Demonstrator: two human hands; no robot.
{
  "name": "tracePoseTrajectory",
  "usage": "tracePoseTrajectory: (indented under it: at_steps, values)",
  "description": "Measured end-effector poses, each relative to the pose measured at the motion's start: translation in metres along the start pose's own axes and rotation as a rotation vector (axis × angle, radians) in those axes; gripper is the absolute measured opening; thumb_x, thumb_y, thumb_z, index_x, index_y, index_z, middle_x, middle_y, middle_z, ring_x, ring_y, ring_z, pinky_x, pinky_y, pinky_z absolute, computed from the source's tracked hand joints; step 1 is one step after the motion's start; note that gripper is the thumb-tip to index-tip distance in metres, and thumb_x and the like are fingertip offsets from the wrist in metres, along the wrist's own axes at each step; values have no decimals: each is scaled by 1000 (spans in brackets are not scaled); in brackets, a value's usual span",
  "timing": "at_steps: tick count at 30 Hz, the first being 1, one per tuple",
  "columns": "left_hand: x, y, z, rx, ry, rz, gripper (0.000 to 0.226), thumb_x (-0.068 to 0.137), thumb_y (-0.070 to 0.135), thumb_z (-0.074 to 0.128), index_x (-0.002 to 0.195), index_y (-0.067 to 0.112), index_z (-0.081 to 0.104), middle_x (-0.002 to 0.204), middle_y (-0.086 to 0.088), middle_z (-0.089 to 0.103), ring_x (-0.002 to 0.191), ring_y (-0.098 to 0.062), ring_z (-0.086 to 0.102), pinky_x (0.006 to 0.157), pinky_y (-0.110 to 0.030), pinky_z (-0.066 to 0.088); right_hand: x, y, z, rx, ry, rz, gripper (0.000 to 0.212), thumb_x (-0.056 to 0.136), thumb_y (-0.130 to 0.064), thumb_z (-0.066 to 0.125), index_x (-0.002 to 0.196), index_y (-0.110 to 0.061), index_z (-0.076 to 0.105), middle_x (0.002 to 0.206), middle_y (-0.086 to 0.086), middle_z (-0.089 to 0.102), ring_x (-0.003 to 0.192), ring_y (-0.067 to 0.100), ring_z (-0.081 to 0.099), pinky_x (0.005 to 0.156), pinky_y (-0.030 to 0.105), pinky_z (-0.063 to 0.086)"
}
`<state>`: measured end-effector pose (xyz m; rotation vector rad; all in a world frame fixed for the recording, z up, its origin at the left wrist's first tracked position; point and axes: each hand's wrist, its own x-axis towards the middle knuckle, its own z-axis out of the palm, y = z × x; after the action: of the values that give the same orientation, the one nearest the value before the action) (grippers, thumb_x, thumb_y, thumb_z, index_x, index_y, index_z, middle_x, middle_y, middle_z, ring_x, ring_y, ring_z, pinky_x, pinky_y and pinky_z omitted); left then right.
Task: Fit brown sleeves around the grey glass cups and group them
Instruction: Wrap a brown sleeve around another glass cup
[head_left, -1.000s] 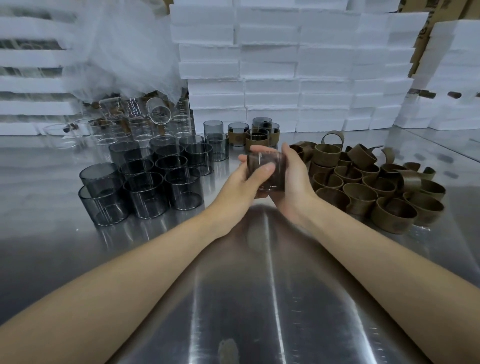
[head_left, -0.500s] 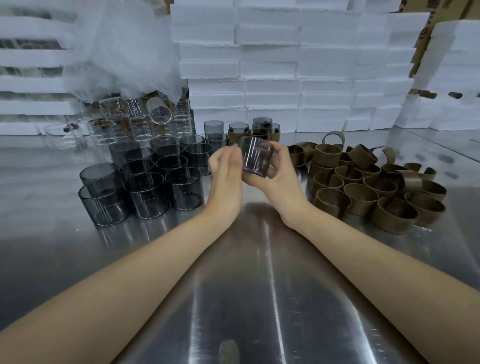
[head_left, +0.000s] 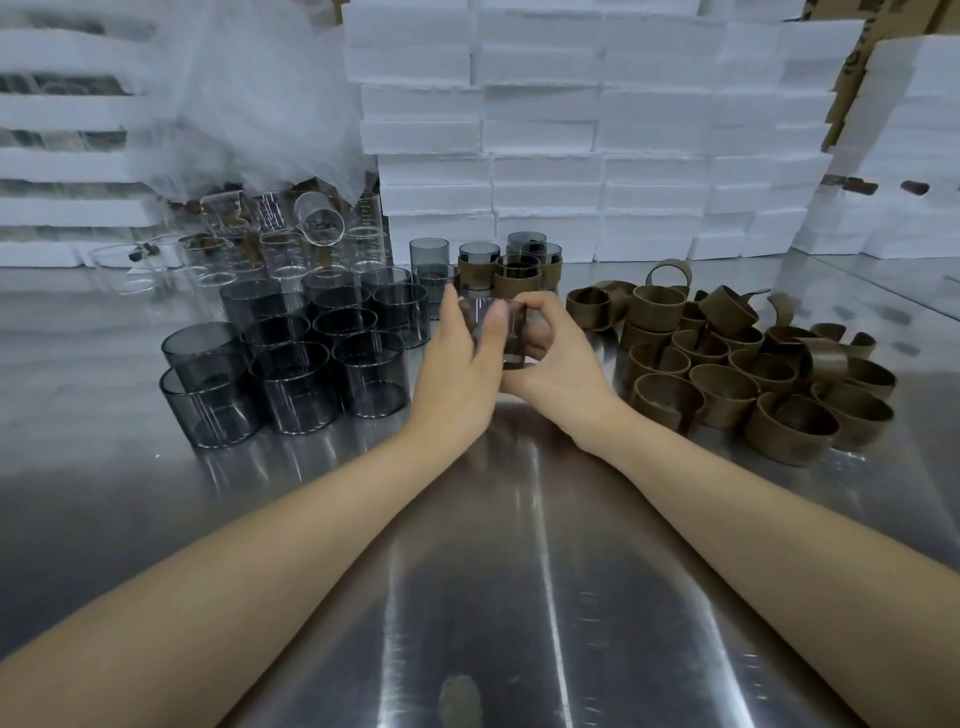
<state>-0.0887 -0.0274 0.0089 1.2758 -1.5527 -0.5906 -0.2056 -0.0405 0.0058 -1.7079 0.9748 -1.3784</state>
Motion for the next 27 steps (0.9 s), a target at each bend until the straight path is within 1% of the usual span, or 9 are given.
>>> tracePoseTrajectory:
  at_steps: [3, 6, 9, 11, 17, 19, 21, 24, 27]
  values:
    - [4, 6, -2, -320, 56, -91, 46, 105, 43, 28, 121, 16, 61, 112, 1, 69, 113, -17, 62, 101, -31, 44, -1, -2, -1, 36, -38, -7, 61, 69, 15, 71, 104, -29, 48, 104, 3, 71, 94, 9, 68, 81, 25, 56]
    - [9, 11, -4, -572, 67, -327, 53, 105, 46, 26, 93, 16, 68, 94, -4, 73, 99, -22, 67, 106, -43, 44, -1, -3, -1, 56, -63, -6, 65, 69, 19, 67, 106, -29, 46, 106, 8, 70, 96, 15, 68, 83, 24, 54]
    - [12, 9, -7, -758, -32, -491, 64, 104, 51, 23, 114, 6, 66, 114, -18, 70, 109, -31, 65, 105, -46, 46, -1, -4, -2, 46, -98, -10, 66, 68, 23, 63, 106, -28, 46, 99, 7, 67, 88, 14, 64, 80, 23, 51]
    - [13, 6, -8, -809, -78, -494, 66, 104, 51, 19, 121, 5, 62, 121, -19, 67, 113, -30, 64, 102, -44, 49, 0, -4, -4, 65, -121, -11, 66, 67, 25, 60, 105, -27, 45, 94, 4, 63, 80, 8, 60, 72, 22, 49]
    - [17, 3, -7, -846, -195, -471, 75, 101, 58, 14, 116, 3, 63, 108, -18, 71, 95, -23, 70, 84, -33, 56, -1, -3, -1, 28, -176, -2, 63, 62, 23, 55, 97, -24, 32, 103, 28, 46, 87, 24, 49, 70, 41, 40]
    - [18, 2, -6, -817, -209, -452, 76, 100, 61, 14, 108, 6, 65, 97, -15, 74, 90, -21, 72, 87, -33, 55, -1, -2, -1, -35, -156, -8, 63, 66, 22, 58, 95, -26, 31, 95, 17, 49, 82, 12, 54, 69, 33, 44]
    - [16, 1, -5, -785, -224, -431, 76, 98, 63, 16, 107, 8, 66, 101, -13, 75, 97, -21, 71, 92, -34, 54, -1, -2, -1, -55, -124, -12, 63, 67, 16, 63, 96, -30, 31, 91, 1, 49, 75, 2, 54, 66, 23, 47]
    - [13, 1, -3, -717, -258, -363, 74, 91, 68, 24, 124, 11, 60, 118, -13, 70, 108, -19, 68, 92, -31, 54, 0, -3, -1, -85, -91, 11, 63, 67, 18, 66, 104, -23, 34, 89, 0, 51, 72, 1, 54, 64, 22, 47]
    - [11, -2, -3, -661, -270, -297, 88, 76, 67, 45, 147, 17, 32, 136, -10, 57, 116, -20, 62, 99, -38, 51, 2, -8, -1, -109, -78, 57, 61, 58, 16, 64, 106, -12, 39, 88, 3, 53, 66, -2, 53, 51, 19, 46]
